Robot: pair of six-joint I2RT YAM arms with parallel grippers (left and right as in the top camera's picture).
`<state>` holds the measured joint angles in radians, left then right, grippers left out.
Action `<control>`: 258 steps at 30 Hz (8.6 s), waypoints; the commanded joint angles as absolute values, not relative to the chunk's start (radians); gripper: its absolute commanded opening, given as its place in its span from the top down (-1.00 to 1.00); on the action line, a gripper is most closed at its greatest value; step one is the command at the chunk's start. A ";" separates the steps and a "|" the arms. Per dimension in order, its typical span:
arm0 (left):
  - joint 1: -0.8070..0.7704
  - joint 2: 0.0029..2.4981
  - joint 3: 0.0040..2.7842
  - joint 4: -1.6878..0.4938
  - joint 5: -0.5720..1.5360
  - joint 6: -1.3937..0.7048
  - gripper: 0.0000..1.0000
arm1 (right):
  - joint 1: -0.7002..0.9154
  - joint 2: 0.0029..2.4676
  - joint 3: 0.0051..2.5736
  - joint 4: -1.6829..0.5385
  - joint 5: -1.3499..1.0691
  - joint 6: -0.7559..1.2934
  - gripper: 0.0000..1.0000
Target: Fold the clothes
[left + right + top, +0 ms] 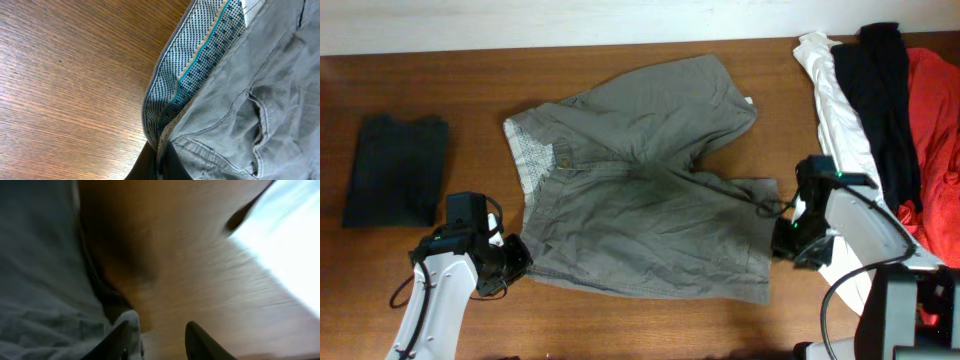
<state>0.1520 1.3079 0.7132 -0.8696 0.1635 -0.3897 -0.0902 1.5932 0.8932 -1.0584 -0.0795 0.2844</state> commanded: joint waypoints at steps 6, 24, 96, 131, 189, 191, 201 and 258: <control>0.157 1.296 0.718 -0.873 0.141 -0.389 0.99 | -0.091 1.576 0.731 -0.970 -0.375 0.214 0.21; 0.157 1.296 0.718 -0.885 0.141 -0.389 0.99 | -0.091 1.576 0.653 -0.949 -0.414 0.217 0.33; 0.158 1.724 1.147 -0.653 -0.084 -0.382 1.00 | 0.026 1.940 1.474 -0.433 -0.205 -0.034 0.85; 0.047 1.549 1.270 -0.796 0.101 -0.335 -0.14 | 0.138 1.925 1.473 -0.749 -0.636 -0.205 0.58; -0.062 2.079 1.174 -0.781 -0.102 -0.256 -0.30 | 0.084 2.055 1.494 -1.124 -0.080 0.057 0.55; -0.062 2.079 1.174 -0.779 -0.102 -0.256 -0.31 | 0.086 1.970 1.494 -1.077 -0.080 0.058 0.28; -0.063 2.079 1.174 -0.775 -0.102 -0.257 -0.31 | 0.094 1.951 1.489 -0.938 -0.253 -0.022 -0.25; -0.063 1.913 1.220 -0.800 -0.161 -0.432 -0.13 | 0.210 2.171 1.732 -0.593 -0.005 -0.017 0.60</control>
